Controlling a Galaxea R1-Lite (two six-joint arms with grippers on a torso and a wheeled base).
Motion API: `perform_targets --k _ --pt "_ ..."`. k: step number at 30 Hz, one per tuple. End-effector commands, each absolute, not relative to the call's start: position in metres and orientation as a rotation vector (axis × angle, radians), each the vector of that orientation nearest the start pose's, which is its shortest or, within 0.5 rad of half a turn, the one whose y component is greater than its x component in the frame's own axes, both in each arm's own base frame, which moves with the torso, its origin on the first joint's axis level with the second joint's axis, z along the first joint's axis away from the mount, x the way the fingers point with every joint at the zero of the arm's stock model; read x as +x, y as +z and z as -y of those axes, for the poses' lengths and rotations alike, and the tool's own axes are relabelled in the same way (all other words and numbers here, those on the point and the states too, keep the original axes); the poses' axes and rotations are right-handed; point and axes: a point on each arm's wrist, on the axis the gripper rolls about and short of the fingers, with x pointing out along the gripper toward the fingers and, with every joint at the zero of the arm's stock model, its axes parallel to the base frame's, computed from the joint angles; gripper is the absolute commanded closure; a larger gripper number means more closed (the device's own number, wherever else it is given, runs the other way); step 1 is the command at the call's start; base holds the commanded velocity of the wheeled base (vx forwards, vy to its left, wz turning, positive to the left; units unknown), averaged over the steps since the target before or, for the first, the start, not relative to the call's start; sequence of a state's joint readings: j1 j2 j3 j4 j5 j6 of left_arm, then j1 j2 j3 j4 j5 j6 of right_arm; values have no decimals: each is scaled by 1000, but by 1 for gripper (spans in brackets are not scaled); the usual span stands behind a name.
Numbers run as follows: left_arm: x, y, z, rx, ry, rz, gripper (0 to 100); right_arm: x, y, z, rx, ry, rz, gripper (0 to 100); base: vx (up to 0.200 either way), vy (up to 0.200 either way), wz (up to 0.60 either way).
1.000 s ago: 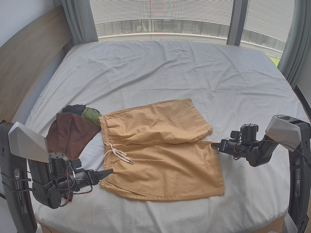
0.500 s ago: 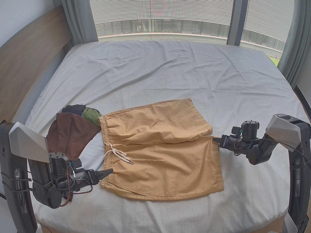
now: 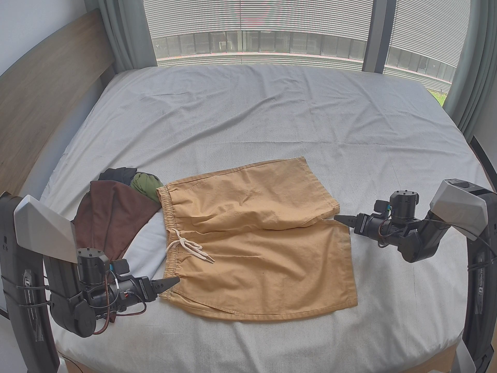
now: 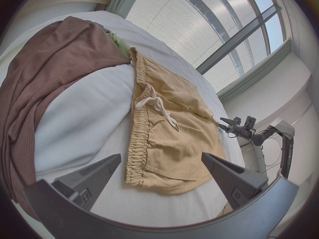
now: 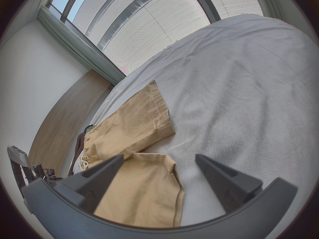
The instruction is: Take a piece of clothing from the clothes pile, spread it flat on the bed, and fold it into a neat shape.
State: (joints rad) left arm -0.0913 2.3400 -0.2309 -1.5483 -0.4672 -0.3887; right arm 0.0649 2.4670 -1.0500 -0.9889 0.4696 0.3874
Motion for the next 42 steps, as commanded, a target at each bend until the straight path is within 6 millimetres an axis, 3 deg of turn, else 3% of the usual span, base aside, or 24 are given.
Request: perform_targets --k 1,4,8,24,34,35,42 --pt "257 -29 36 -480 -428 -701 0 406 19 -32 454 436 -492 0 0 0 0" --pt "253 -32 37 -482 -429 -724 0 384 29 -38 449 450 -519 0 0 0 0" --pt "251 -41 39 -484 -424 -762 0 372 35 -49 439 480 -532 0 0 0 0" --pt "267 -68 45 -464 -400 -781 0 361 41 -51 420 492 -534 0 0 0 0" --pt "274 -67 43 -467 -393 -751 0 358 38 -51 411 492 -544 0 0 0 0" --pt "275 -66 43 -468 -392 -748 100 357 38 -51 409 492 -546 0 0 0 0" --pt "275 -66 41 -472 -386 -746 100 344 40 -46 366 490 -561 0 0 0 0"
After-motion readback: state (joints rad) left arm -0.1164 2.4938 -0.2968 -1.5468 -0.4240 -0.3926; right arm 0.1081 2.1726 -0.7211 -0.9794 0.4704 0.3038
